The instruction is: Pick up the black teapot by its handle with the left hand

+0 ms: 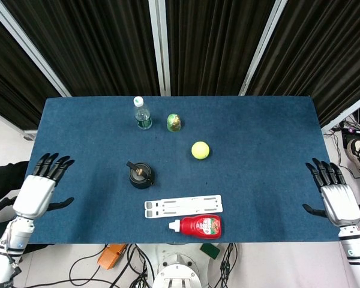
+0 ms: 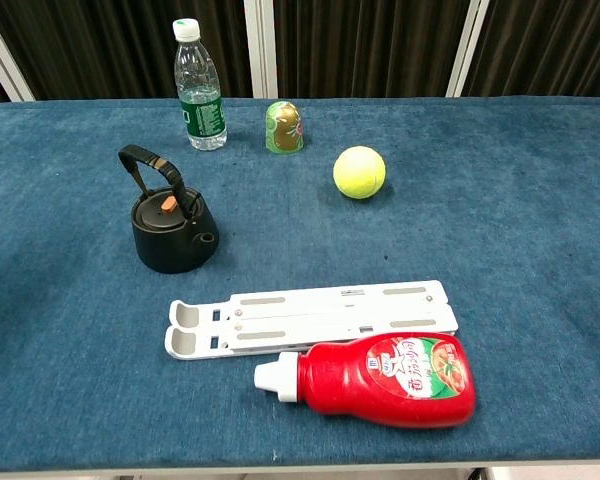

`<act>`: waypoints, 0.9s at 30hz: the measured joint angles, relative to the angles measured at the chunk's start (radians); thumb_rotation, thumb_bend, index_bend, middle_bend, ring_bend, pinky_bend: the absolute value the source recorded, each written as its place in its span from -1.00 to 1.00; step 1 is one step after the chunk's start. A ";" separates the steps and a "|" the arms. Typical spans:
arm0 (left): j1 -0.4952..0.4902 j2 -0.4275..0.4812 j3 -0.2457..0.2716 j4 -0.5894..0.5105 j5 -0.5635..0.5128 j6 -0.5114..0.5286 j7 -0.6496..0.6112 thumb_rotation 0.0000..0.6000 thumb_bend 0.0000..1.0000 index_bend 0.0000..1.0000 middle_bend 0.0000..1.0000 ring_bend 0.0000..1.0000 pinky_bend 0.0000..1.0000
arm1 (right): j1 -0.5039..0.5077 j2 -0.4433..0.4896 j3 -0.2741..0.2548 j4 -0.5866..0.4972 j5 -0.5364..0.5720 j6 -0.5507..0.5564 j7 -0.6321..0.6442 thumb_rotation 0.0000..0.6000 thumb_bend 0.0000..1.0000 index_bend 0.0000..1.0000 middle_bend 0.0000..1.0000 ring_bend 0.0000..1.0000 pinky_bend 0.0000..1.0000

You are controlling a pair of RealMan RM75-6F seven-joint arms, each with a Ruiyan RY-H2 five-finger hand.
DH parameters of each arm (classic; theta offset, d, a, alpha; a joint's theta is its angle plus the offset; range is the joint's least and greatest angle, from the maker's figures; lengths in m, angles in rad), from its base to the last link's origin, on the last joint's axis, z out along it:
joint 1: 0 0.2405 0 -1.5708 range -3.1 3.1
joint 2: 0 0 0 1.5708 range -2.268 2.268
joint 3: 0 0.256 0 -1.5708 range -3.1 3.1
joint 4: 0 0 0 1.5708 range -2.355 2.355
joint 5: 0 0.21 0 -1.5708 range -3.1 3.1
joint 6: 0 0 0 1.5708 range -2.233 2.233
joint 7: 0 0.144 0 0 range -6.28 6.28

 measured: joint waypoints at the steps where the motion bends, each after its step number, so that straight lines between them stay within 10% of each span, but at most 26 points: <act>1: -0.018 -0.003 -0.004 -0.005 0.008 -0.018 0.002 1.00 -0.76 -0.74 -0.80 -0.91 -1.00 | 0.001 -0.003 -0.003 0.004 0.000 -0.005 0.001 1.00 -0.65 -1.00 -1.00 -1.00 -1.00; 15: -0.329 -0.124 -0.108 -0.067 -0.090 -0.403 0.101 1.00 -0.76 -0.64 -0.66 -0.82 -1.00 | -0.007 -0.006 -0.011 0.009 0.020 -0.011 -0.005 1.00 -0.65 -1.00 -1.00 -1.00 -1.00; 27: -0.428 -0.220 -0.134 -0.012 -0.260 -0.485 0.288 1.00 -0.76 -0.28 -0.23 -0.44 -1.00 | -0.008 -0.008 -0.009 0.016 0.046 -0.027 -0.001 1.00 -0.65 -1.00 -1.00 -1.00 -1.00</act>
